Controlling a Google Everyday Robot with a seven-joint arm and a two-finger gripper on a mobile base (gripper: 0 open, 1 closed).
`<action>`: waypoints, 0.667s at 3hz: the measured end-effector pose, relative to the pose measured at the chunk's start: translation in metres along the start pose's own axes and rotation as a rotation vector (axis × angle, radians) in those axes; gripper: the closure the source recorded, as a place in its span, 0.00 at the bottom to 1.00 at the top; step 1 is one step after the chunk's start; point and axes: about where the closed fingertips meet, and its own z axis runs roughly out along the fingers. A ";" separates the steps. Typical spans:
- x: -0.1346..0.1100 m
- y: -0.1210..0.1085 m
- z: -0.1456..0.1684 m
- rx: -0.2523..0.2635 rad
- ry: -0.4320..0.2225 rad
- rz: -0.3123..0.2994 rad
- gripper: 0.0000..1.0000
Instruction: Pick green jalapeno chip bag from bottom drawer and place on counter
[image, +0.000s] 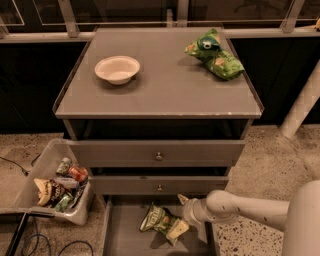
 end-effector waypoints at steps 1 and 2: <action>0.012 0.003 0.024 0.036 -0.067 -0.054 0.00; 0.028 0.008 0.050 0.071 -0.147 -0.104 0.00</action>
Offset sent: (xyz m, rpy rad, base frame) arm -0.0079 0.0184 -0.0942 0.1594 -0.2741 0.0342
